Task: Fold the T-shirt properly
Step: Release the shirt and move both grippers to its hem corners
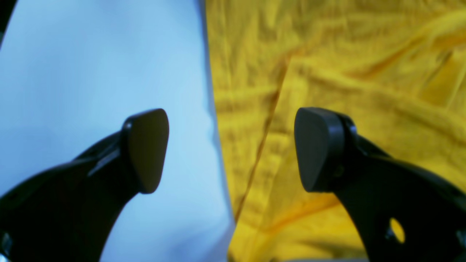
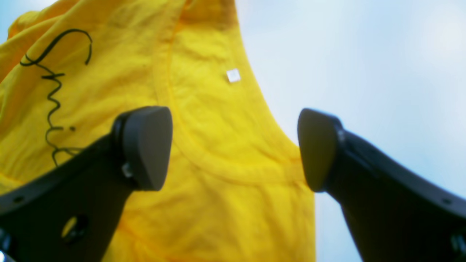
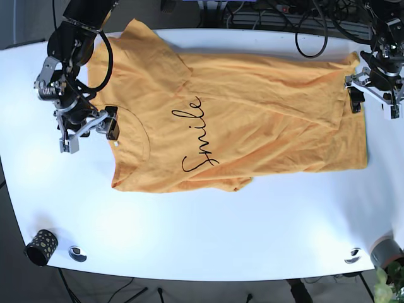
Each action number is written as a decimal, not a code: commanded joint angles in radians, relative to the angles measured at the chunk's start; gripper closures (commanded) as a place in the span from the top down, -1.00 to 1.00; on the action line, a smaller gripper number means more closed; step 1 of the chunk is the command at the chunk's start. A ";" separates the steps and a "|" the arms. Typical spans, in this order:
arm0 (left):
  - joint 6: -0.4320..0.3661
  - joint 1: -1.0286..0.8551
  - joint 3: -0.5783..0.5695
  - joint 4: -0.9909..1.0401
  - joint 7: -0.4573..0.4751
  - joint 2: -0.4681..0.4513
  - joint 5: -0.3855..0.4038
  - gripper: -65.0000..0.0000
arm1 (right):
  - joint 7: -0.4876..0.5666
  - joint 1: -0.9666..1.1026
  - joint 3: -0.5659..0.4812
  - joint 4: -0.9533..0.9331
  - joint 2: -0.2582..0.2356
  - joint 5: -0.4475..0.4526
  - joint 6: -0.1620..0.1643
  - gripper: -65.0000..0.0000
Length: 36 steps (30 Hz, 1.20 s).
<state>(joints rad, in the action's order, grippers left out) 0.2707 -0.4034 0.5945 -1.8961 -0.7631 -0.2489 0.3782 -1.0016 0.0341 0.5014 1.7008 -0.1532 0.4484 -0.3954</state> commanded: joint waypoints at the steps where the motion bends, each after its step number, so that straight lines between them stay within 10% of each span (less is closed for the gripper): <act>1: 0.002 0.028 0.006 -0.015 0.015 -0.013 0.000 0.56 | 0.023 -0.092 -0.031 -0.067 -0.032 0.011 -0.004 0.57; 18: 0.002 0.082 0.034 -0.010 0.015 -0.013 -0.002 0.56 | 0.280 -0.577 -0.200 -0.868 -0.184 0.010 -0.006 0.58; 27: 0.002 0.080 0.034 -0.007 0.015 -0.010 -0.002 0.56 | 0.339 -0.659 -0.243 -1.057 -0.144 0.019 -0.070 0.58; 36: 0.002 0.088 0.032 0.036 0.015 -0.011 -0.002 0.56 | 0.350 -0.664 -0.243 -1.057 -0.098 0.013 -0.066 0.57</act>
<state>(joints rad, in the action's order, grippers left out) 0.2703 -0.3202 0.6216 -1.8557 -0.7696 -0.2443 0.3710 -0.6697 -0.5976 0.2562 0.6312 -0.2436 0.4511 -0.4538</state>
